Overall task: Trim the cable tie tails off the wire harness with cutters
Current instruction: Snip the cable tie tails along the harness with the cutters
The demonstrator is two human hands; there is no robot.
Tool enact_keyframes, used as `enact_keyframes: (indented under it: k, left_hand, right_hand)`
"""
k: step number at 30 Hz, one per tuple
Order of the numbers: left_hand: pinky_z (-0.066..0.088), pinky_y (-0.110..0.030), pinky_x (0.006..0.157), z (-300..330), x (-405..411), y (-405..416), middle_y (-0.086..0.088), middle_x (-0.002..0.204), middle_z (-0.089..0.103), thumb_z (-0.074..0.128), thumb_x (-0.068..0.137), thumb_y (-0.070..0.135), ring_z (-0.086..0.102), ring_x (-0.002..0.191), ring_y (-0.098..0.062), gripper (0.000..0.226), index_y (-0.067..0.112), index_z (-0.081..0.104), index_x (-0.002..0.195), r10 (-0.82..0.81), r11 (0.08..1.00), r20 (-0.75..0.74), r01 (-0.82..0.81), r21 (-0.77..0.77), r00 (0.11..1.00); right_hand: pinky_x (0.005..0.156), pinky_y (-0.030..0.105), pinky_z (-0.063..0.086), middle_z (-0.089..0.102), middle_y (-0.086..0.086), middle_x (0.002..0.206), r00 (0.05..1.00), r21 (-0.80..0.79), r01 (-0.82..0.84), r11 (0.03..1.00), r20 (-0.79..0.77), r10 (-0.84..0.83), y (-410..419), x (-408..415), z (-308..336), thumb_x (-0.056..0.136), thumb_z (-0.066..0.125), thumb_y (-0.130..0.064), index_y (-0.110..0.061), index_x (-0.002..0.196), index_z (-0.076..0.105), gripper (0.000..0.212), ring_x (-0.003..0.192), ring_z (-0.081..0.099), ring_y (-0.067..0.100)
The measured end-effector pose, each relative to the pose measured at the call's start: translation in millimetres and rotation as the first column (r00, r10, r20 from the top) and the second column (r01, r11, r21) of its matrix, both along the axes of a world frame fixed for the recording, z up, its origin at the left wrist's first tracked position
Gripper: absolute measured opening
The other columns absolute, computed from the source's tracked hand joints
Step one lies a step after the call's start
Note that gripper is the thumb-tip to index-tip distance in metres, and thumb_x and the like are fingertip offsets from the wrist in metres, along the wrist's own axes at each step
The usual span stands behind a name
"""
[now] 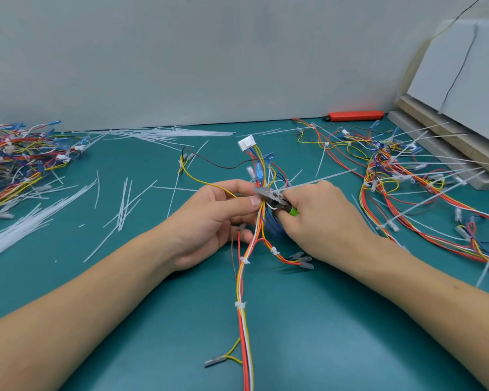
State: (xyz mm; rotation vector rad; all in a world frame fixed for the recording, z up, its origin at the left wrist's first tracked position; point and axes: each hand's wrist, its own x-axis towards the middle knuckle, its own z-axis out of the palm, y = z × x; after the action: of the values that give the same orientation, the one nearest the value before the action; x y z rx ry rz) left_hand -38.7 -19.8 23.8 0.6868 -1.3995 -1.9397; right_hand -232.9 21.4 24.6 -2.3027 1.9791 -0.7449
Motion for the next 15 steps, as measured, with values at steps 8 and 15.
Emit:
enact_keyframes:
  k: [8, 15]
  left_hand:
    - [0.049, -0.023, 0.051, 1.9, -1.1, 2.9, -0.008, 0.078, 0.067, 0.061, 0.093, 0.006, 0.062, 0.060, -0.014, 0.015, 0.004, 0.064, 0.108, 0.027, 1.000, 0.009, -0.027, 0.005, 1.000]
    - [0.049, -0.022, 0.050, 2.6, -1.2, 3.0, -0.007, 0.077, 0.068, 0.060, 0.094, 0.006, 0.062, 0.060, -0.014, 0.014, 0.003, 0.062, 0.107, 0.021, 1.000, 0.008, -0.022, 0.013, 1.000]
  right_hand:
    - [0.059, 0.042, 0.045, 0.050, 0.002, 0.061, 0.999, -0.029, -0.012, 1.000, 0.047, 0.013, 2.8, -0.7, -0.3, 0.088, 0.059, -0.031, -0.015, 0.069, 0.050, 0.027, 0.068, 0.050, 0.033]
    - [0.056, 0.038, 0.034, 0.045, -0.004, 0.058, 0.994, -0.051, -0.062, 0.997, 0.082, 0.066, 2.7, 0.1, 1.1, 0.086, 0.063, -0.027, -0.025, 0.063, 0.043, 0.030, 0.063, 0.044, 0.023]
